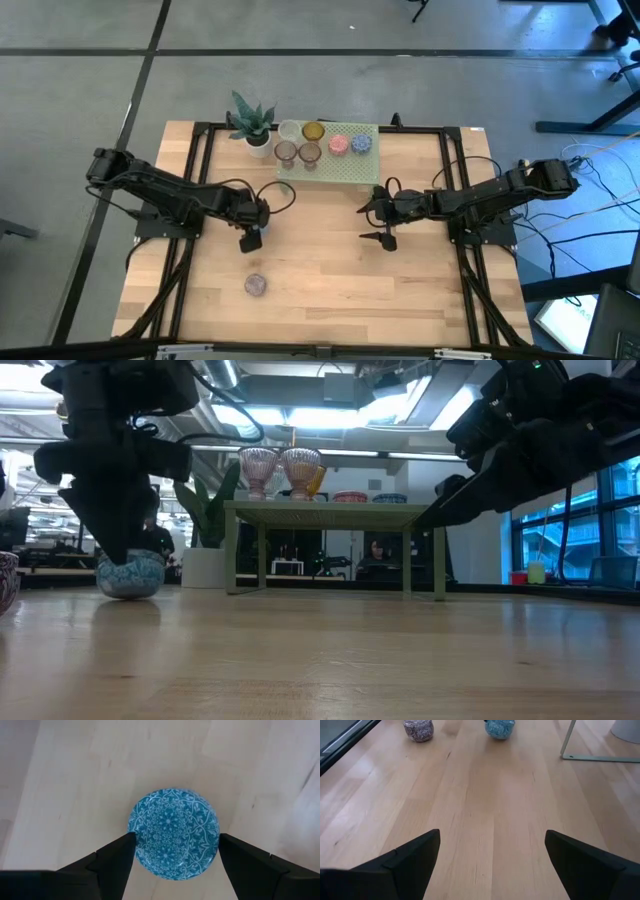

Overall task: Pick & Place candle stick holders
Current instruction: Put the light blue scented candle on the shelf

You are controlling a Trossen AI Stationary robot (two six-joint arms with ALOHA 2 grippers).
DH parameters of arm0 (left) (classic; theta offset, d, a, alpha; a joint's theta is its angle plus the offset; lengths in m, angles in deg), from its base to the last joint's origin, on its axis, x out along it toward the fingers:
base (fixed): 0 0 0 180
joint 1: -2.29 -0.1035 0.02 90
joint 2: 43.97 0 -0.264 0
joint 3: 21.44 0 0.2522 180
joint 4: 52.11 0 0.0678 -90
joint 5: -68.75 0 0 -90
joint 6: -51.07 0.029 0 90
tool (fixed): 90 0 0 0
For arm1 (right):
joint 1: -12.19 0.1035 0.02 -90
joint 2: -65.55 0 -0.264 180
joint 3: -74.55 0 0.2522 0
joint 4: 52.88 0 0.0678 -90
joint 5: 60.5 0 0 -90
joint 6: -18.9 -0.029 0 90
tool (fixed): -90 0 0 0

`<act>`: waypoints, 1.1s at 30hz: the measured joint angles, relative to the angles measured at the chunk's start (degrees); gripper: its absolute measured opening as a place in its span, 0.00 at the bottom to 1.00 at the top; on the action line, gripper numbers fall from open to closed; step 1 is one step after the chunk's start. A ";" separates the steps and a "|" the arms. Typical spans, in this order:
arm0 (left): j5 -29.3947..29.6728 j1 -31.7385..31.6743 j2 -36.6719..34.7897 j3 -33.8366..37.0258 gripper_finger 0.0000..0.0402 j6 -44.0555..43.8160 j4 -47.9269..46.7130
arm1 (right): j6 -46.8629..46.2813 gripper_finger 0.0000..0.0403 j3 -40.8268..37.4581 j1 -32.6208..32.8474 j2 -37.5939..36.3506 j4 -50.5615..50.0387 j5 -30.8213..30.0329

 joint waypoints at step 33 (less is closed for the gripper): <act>-4.57 -2.75 0.04 -2.11 0.85 0.87 -0.46 | 0.08 0.91 0.00 0.01 0.00 0.10 0.00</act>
